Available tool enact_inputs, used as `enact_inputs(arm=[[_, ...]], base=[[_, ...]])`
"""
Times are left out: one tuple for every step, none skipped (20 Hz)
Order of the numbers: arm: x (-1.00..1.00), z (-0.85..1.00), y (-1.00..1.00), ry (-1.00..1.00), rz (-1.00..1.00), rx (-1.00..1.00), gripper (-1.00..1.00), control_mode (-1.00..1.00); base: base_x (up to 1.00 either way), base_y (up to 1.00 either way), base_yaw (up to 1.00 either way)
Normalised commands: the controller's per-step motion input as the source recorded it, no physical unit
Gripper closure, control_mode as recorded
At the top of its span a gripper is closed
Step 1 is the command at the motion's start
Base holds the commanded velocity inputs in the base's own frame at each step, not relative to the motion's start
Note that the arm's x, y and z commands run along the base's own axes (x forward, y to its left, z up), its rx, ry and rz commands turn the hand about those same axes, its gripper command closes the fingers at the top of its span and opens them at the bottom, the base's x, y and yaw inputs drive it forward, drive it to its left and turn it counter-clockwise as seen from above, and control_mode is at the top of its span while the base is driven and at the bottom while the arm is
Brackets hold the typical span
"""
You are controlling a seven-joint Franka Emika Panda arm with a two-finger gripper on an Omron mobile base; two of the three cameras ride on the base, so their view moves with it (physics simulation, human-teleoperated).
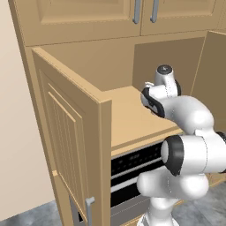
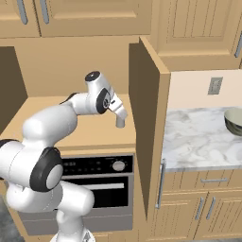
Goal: Retrieve the bottle and the shaker from the cabinet and place them next to the mixing bowl on the counter. Then add garlic from the fridge to the mixing bowl.
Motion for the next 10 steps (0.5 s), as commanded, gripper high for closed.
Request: enact_inputs(arm=[[0.11, -0.17, 0.00, 0.00, 0.00, 0.00, -1.00, -1.00], [0.12, -0.20, 0.00, 0.00, 0.00, 0.00, -1.00, -1.00], [0.14, -0.19, 0.00, 0.00, 0.00, 0.00, -1.00, -1.00], [0.16, -0.15, 0.00, 0.00, 0.00, 0.00, -1.00, -1.00], [0.16, -0.12, 0.00, 0.00, 0.00, 0.00, -1.00, -1.00], [0.18, -0.10, 0.00, 0.00, 0.00, 0.00, -1.00, -1.00], [0.18, -0.11, 0.00, 0.00, 0.00, 0.00, -1.00, -1.00], [0.15, -0.11, 0.00, 0.00, 0.00, 0.01, -1.00, -1.00], [0.13, -0.09, 0.00, 0.00, 0.00, 0.02, -1.00, -1.00], [0.11, -0.06, 0.00, 0.00, 0.00, 0.02, -1.00, -1.00]], base=[[0.00, 0.00, 0.00], [0.00, 0.00, 0.00], [0.00, 0.00, 0.00], [0.00, 0.00, 0.00], [0.00, 0.00, 0.00], [0.00, 0.00, 0.00], [0.00, 0.00, 0.00], [0.00, 0.00, 0.00], [0.00, 0.00, 0.00], [0.00, 0.00, 0.00]])
